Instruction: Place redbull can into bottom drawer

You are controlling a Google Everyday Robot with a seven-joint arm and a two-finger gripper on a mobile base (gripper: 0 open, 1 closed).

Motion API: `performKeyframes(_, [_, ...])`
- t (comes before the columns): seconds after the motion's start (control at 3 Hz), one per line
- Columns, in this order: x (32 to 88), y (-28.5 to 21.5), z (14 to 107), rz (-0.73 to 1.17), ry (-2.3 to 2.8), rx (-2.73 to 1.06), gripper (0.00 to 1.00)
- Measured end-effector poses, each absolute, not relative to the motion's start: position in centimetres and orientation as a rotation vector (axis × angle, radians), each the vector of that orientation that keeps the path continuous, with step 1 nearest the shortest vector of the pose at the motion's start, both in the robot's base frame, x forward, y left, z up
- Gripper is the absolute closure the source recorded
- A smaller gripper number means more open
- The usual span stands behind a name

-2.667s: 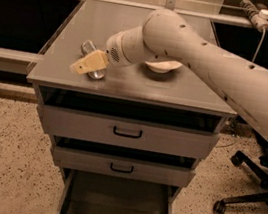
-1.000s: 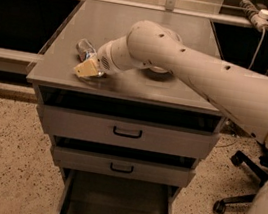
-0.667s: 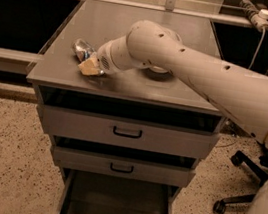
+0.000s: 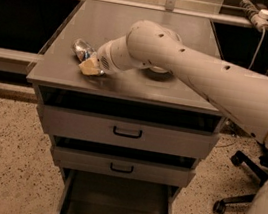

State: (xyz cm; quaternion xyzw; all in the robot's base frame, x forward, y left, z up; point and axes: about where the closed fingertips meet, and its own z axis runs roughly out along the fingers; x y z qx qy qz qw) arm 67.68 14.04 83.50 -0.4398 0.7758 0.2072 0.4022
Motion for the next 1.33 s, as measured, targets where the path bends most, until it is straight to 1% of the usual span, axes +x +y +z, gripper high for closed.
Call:
performKeyframes(0.33, [66.4, 12.7, 83.9, 0.606, 1.961, -1.076, 1.0])
performKeyframes(0.67, [65.5, 11.5, 83.0, 0.648, 1.957, -1.068, 1.0])
performKeyframes(1.33, [65.7, 11.3, 83.2, 0.646, 1.961, -1.061, 1.0])
